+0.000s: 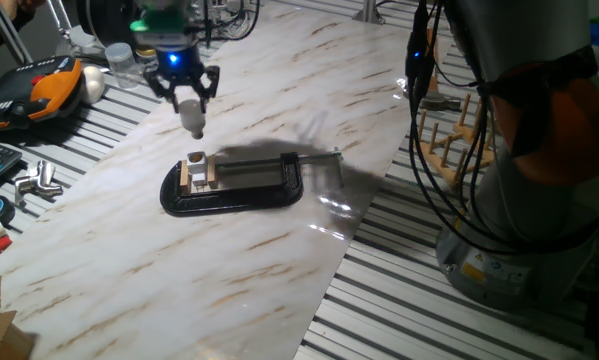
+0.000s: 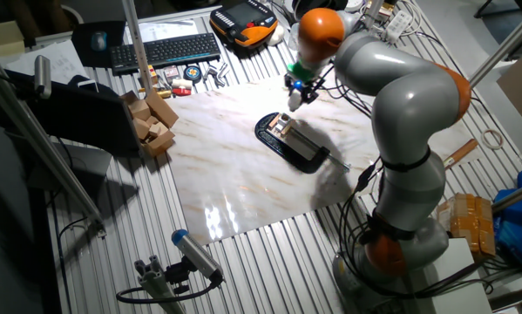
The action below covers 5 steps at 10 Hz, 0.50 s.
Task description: Take out the light bulb by rotating it
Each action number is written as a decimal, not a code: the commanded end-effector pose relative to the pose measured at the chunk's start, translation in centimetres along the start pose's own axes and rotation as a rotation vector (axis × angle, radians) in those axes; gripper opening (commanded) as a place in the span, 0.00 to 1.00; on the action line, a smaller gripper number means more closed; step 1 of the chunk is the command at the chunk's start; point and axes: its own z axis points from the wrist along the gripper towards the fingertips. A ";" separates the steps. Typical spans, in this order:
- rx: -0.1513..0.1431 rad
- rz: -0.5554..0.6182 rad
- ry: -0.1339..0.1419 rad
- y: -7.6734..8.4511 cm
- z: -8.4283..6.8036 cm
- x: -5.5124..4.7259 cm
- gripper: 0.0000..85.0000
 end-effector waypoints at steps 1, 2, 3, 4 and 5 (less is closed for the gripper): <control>-0.005 0.014 -0.002 -0.5 0.3 -0.6 0.00; -0.009 0.060 -0.004 -0.9 0.8 -1.2 0.00; -0.012 0.075 0.007 -1.5 1.3 -1.7 0.00; -0.018 0.089 0.019 -1.9 1.6 -2.1 0.00; -0.018 0.118 0.026 -2.3 1.7 -2.5 0.00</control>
